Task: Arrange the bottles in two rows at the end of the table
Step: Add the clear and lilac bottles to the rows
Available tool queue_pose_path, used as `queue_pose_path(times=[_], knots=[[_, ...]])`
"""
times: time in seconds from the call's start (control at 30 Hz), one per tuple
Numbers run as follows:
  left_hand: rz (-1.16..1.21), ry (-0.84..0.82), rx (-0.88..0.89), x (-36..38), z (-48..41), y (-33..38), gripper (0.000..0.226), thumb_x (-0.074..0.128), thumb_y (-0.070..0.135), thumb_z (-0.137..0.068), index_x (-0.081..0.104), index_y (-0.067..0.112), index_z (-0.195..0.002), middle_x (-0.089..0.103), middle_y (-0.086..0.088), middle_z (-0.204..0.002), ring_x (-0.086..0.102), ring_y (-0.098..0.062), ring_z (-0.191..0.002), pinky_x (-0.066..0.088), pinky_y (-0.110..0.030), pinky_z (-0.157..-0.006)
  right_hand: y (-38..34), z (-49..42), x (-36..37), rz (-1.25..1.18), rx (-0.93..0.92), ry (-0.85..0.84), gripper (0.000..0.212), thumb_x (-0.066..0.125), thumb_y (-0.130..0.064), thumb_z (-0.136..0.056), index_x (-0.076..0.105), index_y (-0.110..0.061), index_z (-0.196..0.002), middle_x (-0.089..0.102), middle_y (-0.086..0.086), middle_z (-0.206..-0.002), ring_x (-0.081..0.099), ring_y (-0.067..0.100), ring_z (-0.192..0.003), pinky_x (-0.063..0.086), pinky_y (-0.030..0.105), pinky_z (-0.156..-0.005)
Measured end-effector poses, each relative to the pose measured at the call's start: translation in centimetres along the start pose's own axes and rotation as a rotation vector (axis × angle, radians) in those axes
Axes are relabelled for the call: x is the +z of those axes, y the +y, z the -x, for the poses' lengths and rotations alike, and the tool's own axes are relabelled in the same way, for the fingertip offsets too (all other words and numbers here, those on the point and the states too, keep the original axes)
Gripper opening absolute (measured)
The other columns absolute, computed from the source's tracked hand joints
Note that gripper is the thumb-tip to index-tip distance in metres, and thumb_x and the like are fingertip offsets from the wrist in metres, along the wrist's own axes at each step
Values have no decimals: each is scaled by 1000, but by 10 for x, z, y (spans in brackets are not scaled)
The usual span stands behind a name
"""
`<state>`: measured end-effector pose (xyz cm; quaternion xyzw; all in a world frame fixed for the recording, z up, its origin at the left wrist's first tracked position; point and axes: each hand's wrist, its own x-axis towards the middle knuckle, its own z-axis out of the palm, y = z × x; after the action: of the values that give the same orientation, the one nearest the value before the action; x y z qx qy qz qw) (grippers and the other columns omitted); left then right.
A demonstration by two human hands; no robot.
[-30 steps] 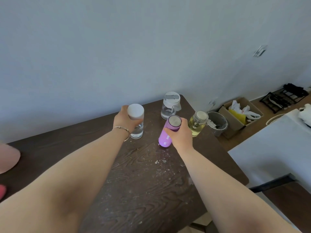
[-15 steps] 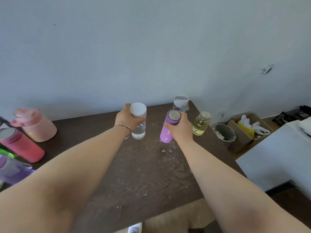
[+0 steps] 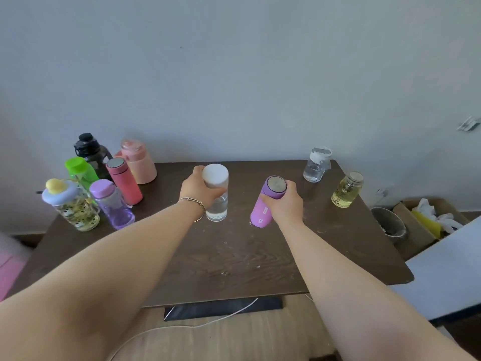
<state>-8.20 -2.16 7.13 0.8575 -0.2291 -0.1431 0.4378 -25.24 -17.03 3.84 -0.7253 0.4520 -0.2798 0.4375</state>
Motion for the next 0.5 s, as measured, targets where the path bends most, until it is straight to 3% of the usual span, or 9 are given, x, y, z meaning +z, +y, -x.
queue_pose_path(times=[0.43,0.5], knots=[[-9,84,29,-137,29,-102,69,78,39,-66,46,20,-125,61,-4,-101,63,-32,-88,57,-47,-70,-67,97,111,23,-45,-30,62,84,-33,-71,50,-25,-122,64,-4,-113,61,21,-102,50,31,-80],[-30,91,53,-162,31,-124,67,79,41,-67,48,21,-122,60,-1,-99,62,-29,-88,54,-39,-71,-79,117,133,12,-37,-41,63,84,-32,-71,50,-24,-123,63,-4,-113,62,21,-101,50,32,-79]])
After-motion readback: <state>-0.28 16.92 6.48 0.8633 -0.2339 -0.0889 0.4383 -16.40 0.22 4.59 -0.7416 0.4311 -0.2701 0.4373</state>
